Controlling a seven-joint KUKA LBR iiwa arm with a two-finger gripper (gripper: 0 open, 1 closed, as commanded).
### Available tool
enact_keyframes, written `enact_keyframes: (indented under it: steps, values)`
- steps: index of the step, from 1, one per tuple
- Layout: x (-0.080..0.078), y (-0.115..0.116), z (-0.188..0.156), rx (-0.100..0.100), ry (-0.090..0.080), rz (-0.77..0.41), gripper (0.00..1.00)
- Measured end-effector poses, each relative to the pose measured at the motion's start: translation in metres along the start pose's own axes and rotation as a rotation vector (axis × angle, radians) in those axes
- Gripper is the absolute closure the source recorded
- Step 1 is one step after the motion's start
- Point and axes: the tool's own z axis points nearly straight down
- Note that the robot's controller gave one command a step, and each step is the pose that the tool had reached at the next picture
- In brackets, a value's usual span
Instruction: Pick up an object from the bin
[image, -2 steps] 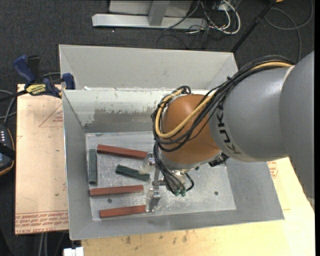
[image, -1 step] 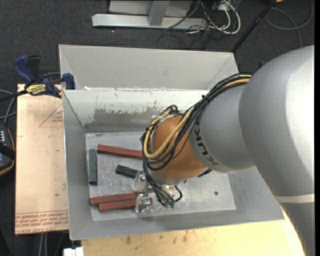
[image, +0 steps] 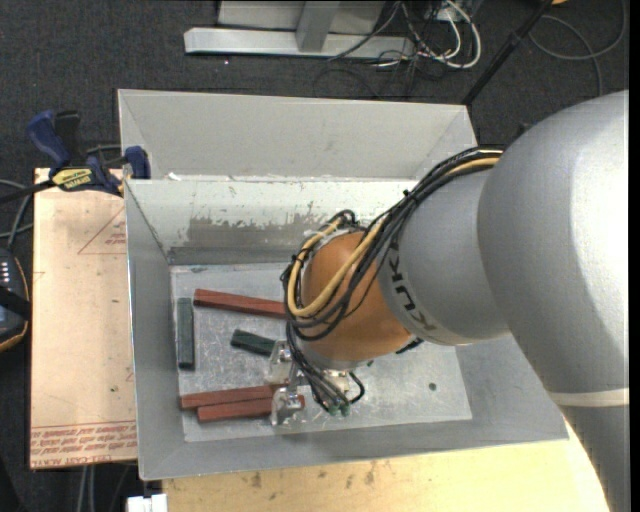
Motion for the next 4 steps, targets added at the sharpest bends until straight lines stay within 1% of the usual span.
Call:
enact_keyframes:
  steps: [1, 2, 3, 4]
  values:
    - [-0.008, 0.008, -0.036, 0.008, 0.028, 0.009, 1.00]
    - [-0.015, 0.006, -0.101, 0.008, 0.028, -0.019, 1.00]
    - [-0.017, 0.006, -0.116, 0.008, 0.028, -0.024, 1.00]
    - [-0.048, 0.024, -0.142, 0.005, 0.015, -0.082, 1.00]
